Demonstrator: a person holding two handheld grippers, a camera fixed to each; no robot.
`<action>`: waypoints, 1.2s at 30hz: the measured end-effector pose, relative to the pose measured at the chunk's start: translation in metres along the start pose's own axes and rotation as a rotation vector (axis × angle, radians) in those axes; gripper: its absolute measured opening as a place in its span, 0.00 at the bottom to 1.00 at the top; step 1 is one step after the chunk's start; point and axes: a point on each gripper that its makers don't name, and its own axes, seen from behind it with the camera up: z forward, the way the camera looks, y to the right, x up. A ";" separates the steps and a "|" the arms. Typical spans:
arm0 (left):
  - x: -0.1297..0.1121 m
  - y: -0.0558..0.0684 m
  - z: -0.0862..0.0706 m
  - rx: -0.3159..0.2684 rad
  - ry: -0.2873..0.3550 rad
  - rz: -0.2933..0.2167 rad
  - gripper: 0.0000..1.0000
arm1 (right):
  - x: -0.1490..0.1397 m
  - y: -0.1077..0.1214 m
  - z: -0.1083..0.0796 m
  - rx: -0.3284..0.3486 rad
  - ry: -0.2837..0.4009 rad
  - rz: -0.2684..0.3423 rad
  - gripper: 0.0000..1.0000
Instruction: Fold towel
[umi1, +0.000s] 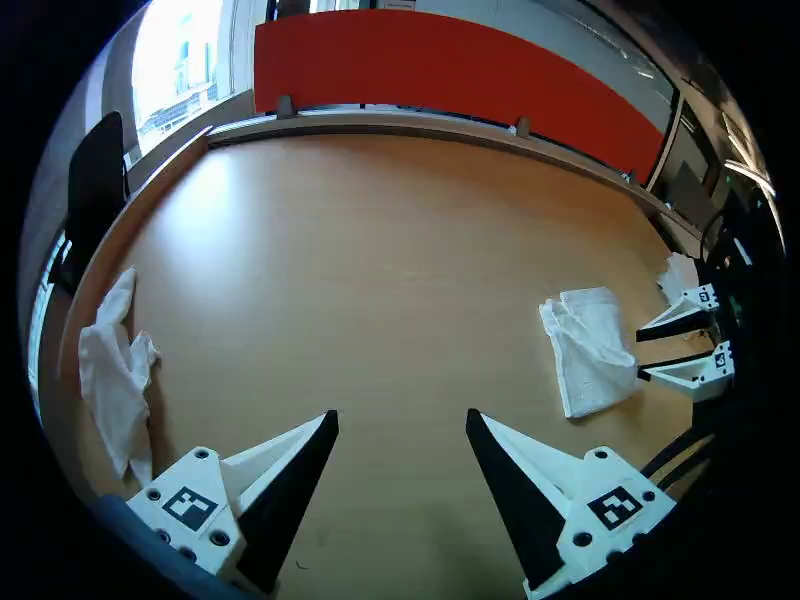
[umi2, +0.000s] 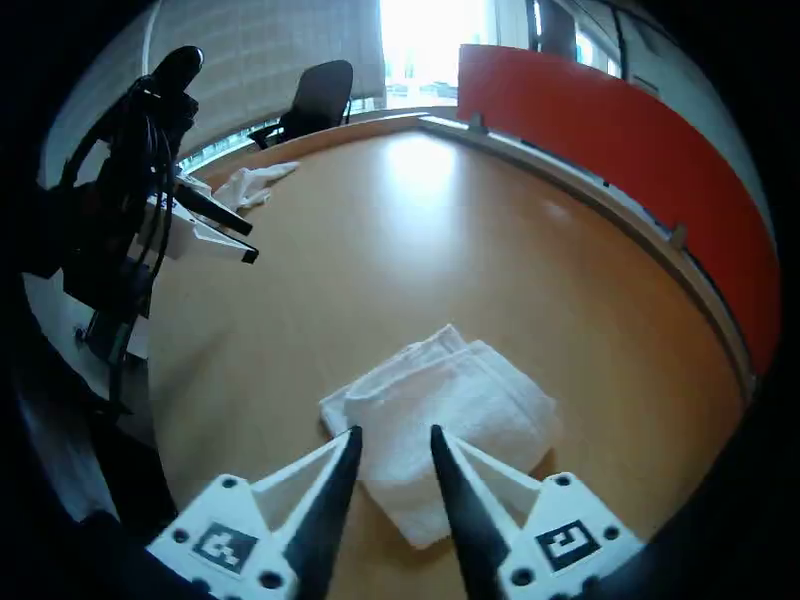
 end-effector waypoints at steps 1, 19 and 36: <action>0.000 0.000 0.000 0.000 0.000 0.001 0.95 | 0.000 0.000 -0.001 0.000 0.002 0.005 0.64; 0.002 0.003 0.000 -0.003 0.004 0.004 0.95 | -0.012 0.008 -0.015 -0.024 -0.008 0.042 0.70; 0.000 0.006 0.001 -0.005 0.000 0.005 0.95 | -0.069 0.021 -0.023 -0.059 -0.086 0.092 0.70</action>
